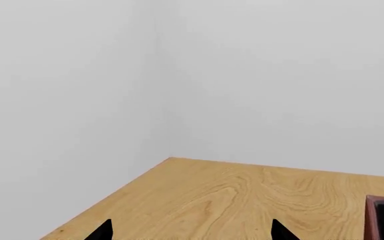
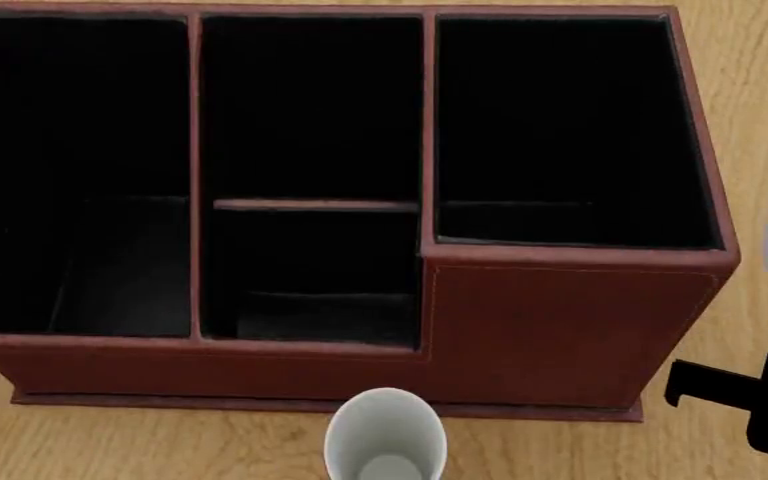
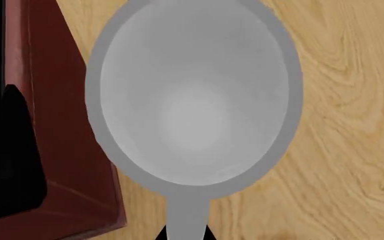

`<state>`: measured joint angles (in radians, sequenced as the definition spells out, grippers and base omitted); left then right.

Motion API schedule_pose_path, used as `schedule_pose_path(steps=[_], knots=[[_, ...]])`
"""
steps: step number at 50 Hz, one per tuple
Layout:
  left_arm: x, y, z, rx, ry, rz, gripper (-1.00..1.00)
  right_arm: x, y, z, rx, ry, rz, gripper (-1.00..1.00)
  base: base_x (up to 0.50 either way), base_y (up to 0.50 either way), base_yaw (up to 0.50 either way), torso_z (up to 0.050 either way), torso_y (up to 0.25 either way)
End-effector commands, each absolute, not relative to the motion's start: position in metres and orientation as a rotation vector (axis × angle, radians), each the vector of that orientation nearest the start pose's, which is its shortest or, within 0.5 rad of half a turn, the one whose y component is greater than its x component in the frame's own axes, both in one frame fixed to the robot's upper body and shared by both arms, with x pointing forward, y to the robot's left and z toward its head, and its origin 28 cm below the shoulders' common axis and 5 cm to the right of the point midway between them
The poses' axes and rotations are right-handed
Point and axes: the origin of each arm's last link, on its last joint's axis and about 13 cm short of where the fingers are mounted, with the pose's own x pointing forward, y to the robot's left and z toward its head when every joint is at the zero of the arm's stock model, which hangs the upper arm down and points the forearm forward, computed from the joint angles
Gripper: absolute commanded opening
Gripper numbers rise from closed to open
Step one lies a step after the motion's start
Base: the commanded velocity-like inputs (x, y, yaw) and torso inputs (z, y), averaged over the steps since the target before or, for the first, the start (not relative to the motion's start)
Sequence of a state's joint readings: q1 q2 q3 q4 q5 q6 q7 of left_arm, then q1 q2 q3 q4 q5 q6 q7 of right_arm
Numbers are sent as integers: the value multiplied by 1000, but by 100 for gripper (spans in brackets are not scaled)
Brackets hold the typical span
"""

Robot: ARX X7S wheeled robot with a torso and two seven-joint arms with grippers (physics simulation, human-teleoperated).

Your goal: Pick up the white mug and place it to the right of the caddy.

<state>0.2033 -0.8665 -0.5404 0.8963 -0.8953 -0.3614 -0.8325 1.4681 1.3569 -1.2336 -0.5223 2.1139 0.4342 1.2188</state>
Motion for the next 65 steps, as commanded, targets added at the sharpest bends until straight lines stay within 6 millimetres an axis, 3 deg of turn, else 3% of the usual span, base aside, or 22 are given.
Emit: schedule_pose_path(steps=[1, 65], knots=[[145, 316, 223, 61, -449, 492, 100, 195, -183, 274, 53, 448, -318, -100, 0, 0, 0, 0, 0], [145, 314, 219, 66, -434, 489, 100, 213, -186, 227, 120, 560, -303, -100, 0, 0, 0, 0, 1]])
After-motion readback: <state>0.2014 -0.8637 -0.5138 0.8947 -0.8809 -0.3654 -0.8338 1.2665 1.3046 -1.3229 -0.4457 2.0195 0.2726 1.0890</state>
